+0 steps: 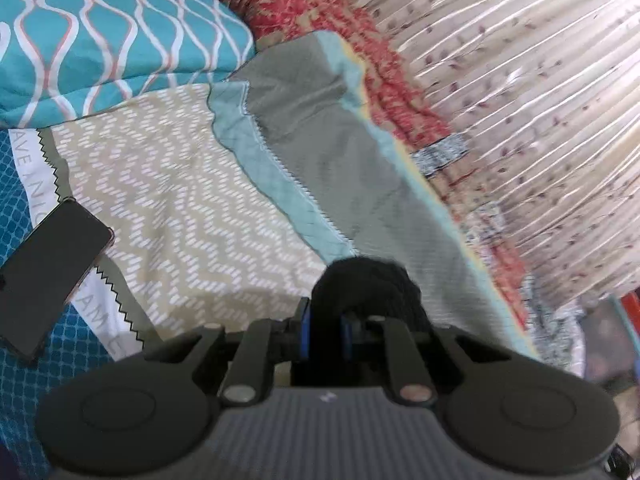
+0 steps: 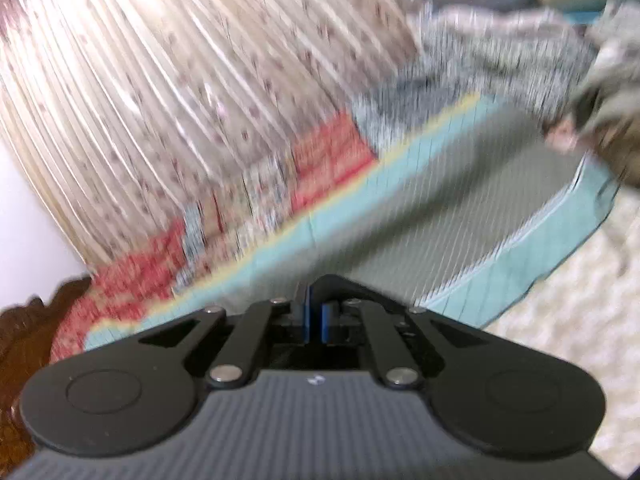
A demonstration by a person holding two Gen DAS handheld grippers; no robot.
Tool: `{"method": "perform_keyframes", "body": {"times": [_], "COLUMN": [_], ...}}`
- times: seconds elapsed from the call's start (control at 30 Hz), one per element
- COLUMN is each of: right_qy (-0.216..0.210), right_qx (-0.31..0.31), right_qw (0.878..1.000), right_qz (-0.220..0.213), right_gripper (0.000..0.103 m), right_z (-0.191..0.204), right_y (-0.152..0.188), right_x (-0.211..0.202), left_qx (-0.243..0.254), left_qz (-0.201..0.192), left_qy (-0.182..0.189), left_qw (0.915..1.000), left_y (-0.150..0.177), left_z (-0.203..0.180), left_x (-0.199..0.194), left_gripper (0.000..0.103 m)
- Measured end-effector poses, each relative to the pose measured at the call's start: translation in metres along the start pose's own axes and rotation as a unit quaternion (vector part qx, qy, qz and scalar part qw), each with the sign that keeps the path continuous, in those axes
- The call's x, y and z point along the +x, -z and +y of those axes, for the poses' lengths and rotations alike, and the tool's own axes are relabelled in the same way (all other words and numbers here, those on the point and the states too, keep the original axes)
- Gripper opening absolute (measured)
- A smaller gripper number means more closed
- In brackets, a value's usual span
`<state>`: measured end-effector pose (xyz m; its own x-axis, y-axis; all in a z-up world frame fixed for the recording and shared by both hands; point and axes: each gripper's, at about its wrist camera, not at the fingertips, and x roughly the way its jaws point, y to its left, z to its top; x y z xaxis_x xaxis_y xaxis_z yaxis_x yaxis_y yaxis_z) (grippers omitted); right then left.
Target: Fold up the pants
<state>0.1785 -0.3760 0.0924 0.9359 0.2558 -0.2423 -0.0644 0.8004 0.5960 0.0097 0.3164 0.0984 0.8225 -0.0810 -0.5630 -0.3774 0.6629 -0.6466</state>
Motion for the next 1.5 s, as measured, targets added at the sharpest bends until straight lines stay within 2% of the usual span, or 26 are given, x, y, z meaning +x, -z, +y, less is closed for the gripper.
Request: {"method": "perform_keyframes", "body": {"times": [0.1, 0.27, 0.37, 0.43, 0.5, 0.57, 0.63, 0.67, 0.7, 0.73, 0.8, 0.83, 0.9, 1.0, 1.07, 1.13, 1.27, 1.3, 1.33, 1.37, 1.43, 1.5], "right_qy": [-0.011, -0.033, -0.024, -0.023, -0.037, -0.043, -0.070, -0.072, -0.056, -0.039, -0.041, -0.026, 0.031, 0.084, 0.106, 0.090, 0.080, 0.089, 0.106, 0.118, 0.117, 0.108], "right_qx": [0.001, 0.012, -0.011, -0.025, -0.024, -0.027, -0.046, -0.052, -0.043, -0.031, -0.040, -0.053, -0.055, 0.000, 0.039, 0.064, 0.074, 0.052, 0.010, -0.017, -0.012, -0.002], "right_qw": [0.999, 0.997, 0.998, 0.999, 0.999, 0.999, 0.996, 0.995, 0.996, 0.996, 0.990, 0.987, 0.979, 0.966, 0.960, 0.969, 0.966, 0.966, 0.964, 0.961, 0.965, 0.977], "right_qz": [-0.041, -0.069, -0.049, -0.022, 0.005, 0.014, 0.017, 0.033, 0.054, 0.078, 0.128, 0.150, 0.193, 0.246, 0.256, 0.220, 0.232, 0.236, 0.242, 0.249, 0.234, 0.186], "right_gripper": [0.008, 0.008, 0.008, 0.008, 0.008, 0.008, 0.011, 0.029, 0.063, 0.069, 0.065, 0.065, 0.065, 0.064, 0.064, 0.064, 0.062, 0.052, 0.038, 0.016, 0.013, 0.013], "right_z": [-0.008, -0.004, 0.013, 0.038, 0.070, 0.106, 0.135, 0.143, 0.145, 0.141, 0.122, 0.109, 0.072, 0.016, -0.010, -0.018, -0.005, 0.003, 0.012, 0.017, 0.014, 0.005], "right_y": [-0.019, -0.035, -0.043, -0.046, -0.048, -0.052, -0.051, -0.043, -0.033, -0.018, 0.023, 0.045, 0.091, 0.143, 0.164, 0.168, 0.173, 0.175, 0.177, 0.177, 0.165, 0.140], "right_x": [-0.044, -0.067, -0.038, 0.001, 0.037, 0.071, 0.103, 0.122, 0.137, 0.149, 0.168, 0.176, 0.191, 0.206, 0.213, 0.213, 0.233, 0.236, 0.237, 0.232, 0.218, 0.187], "left_qx": [-0.008, -0.030, -0.034, -0.041, -0.062, -0.094, -0.116, -0.120, -0.121, -0.120, -0.108, -0.103, -0.100, -0.092, -0.083, -0.080, -0.072, -0.069, -0.067, -0.066, -0.069, -0.073], "left_qz": [0.010, -0.002, -0.023, -0.042, -0.060, -0.073, -0.068, -0.053, -0.036, -0.020, 0.006, 0.015, 0.027, 0.034, 0.037, 0.041, 0.045, 0.045, 0.046, 0.047, 0.049, 0.050], "left_qy": [0.018, 0.025, 0.004, -0.001, -0.005, -0.013, -0.041, -0.051, -0.052, -0.048, -0.053, -0.056, -0.048, -0.035, -0.034, -0.033, -0.025, -0.024, -0.025, -0.027, -0.029, -0.025], "left_qw": [0.9998, 0.9992, 0.9992, 0.9983, 0.9962, 0.9928, 0.9900, 0.9900, 0.9906, 0.9915, 0.9927, 0.9930, 0.9935, 0.9945, 0.9953, 0.9954, 0.9960, 0.9963, 0.9964, 0.9963, 0.9960, 0.9957], "left_y": [-0.001, -0.010, -0.029, -0.042, -0.051, -0.054, -0.047, -0.043, -0.037, -0.029, -0.015, -0.008, 0.001, 0.007, 0.010, 0.012, 0.019, 0.021, 0.022, 0.023, 0.024, 0.024], "left_z": [0.004, 0.023, 0.025, 0.027, 0.033, 0.044, 0.054, 0.057, 0.061, 0.065, 0.069, 0.070, 0.073, 0.072, 0.068, 0.062, 0.051, 0.049, 0.046, 0.043, 0.041, 0.038], "left_x": [-0.017, -0.045, -0.044, -0.041, -0.038, -0.032, -0.019, -0.011, -0.003, 0.004, 0.017, 0.022, 0.027, 0.027, 0.024, 0.022, 0.015, 0.014, 0.012, 0.012, 0.010, 0.005], "left_gripper": [0.013, 0.013, 0.013, 0.013, 0.013, 0.013, 0.013, 0.013, 0.013, 0.013, 0.013, 0.013, 0.013, 0.013, 0.014, 0.014, 0.013, 0.014, 0.014, 0.014, 0.013, 0.013]}}
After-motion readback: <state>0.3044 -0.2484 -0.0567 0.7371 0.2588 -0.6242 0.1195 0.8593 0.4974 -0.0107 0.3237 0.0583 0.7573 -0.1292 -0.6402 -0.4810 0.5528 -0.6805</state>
